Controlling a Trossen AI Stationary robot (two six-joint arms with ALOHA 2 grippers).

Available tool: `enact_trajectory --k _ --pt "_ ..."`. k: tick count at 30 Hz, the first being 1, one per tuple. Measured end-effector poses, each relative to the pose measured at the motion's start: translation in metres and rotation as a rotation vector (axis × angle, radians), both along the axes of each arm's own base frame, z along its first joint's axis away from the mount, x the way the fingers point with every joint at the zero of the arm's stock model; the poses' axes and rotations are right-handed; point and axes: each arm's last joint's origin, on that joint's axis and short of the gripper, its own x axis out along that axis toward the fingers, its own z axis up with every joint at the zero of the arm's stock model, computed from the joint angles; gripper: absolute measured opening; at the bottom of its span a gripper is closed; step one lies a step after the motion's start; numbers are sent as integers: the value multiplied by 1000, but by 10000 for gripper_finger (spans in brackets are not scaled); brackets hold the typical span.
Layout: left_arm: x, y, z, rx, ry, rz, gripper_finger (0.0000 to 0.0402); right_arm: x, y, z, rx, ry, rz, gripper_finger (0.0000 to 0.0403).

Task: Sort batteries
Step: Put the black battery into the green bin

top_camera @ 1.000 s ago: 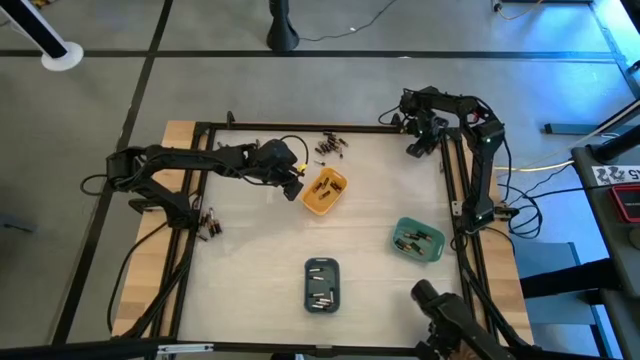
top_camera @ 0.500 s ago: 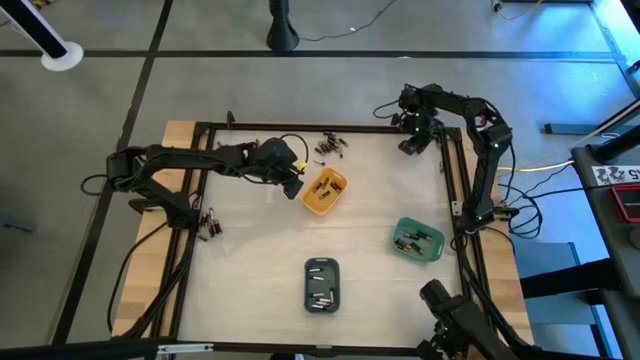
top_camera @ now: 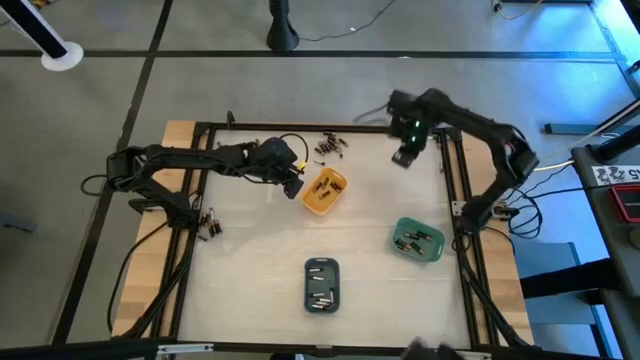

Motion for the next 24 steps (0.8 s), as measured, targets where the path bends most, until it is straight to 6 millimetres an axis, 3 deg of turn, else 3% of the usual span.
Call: enact_trajectory --k 7,13,18,24 --pt "0 -1 0 18 5 -22 166 24 104 9 34 63 187 40" --pt "0 0 0 44 12 -49 166 26 172 -16 103 145 210 40" --pt "0 0 0 56 14 -62 166 19 204 -50 169 198 195 40" --pt "0 0 0 71 18 -80 166 3 214 -71 187 316 124 40"
